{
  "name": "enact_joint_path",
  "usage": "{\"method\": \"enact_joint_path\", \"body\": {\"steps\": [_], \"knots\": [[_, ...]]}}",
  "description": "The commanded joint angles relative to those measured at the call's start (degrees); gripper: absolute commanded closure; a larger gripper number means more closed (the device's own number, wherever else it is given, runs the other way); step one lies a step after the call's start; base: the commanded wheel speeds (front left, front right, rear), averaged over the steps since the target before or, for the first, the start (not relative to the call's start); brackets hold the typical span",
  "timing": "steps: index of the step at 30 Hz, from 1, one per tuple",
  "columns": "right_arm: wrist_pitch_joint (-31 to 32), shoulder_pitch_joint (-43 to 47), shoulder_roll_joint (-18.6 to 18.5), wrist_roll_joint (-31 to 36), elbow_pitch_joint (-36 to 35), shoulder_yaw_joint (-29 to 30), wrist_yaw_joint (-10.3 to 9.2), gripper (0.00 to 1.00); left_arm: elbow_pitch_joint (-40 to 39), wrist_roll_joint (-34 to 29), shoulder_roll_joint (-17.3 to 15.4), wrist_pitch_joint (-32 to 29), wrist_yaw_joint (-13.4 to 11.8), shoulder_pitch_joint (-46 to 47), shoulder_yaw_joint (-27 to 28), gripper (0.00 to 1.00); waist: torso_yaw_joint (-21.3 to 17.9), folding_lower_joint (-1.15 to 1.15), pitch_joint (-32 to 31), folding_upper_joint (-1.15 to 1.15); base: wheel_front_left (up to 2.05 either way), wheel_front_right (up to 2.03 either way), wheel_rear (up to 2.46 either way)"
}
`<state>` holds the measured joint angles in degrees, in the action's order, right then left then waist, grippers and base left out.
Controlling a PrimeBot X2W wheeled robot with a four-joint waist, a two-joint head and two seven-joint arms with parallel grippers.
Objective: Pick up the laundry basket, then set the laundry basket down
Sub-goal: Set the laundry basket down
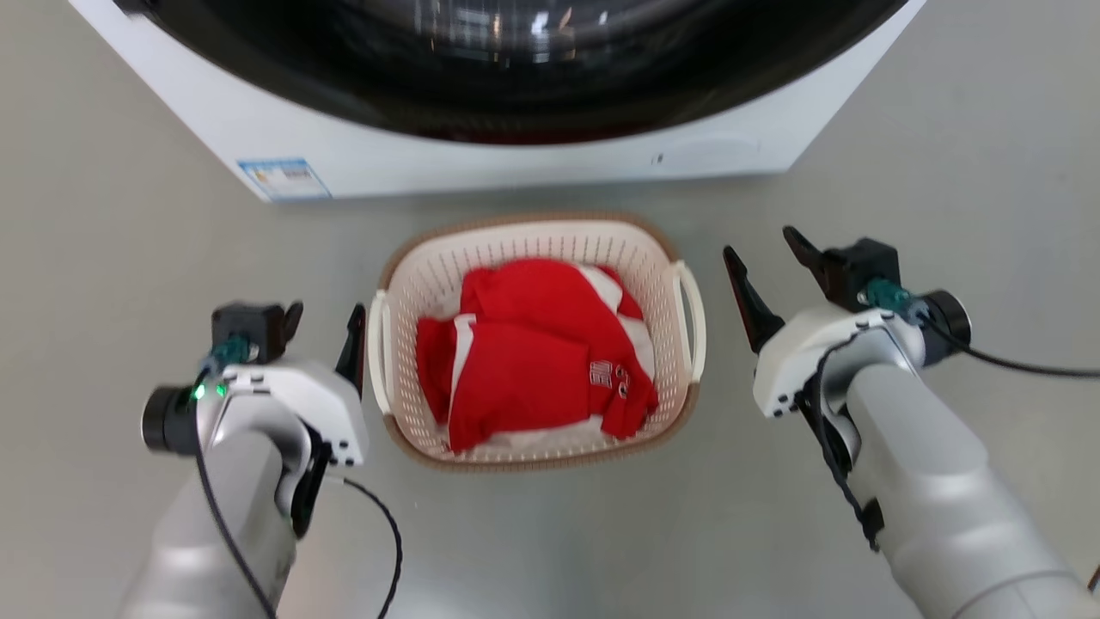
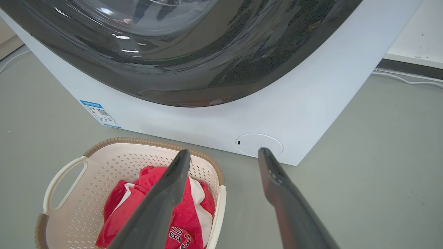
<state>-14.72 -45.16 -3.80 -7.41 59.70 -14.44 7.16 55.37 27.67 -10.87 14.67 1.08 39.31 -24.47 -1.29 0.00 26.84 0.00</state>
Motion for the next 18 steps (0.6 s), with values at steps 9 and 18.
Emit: {"method": "enact_joint_path", "body": {"steps": [9,18], "knots": [[-0.3,10.9,0.0,4.6,-8.1,4.8,0.33,0.00,-9.4,-3.4,-1.9,0.3,-0.5,-12.5,9.2,0.00,0.4,0.00,-13.0,0.00,0.00,0.00,0.00],[-0.3,20.4,-0.4,5.7,-15.4,7.6,0.33,0.00,-16.6,-6.5,-0.5,0.3,0.2,-22.7,15.6,0.00,1.2,0.00,-20.4,0.00,0.00,0.00,0.00]]}}
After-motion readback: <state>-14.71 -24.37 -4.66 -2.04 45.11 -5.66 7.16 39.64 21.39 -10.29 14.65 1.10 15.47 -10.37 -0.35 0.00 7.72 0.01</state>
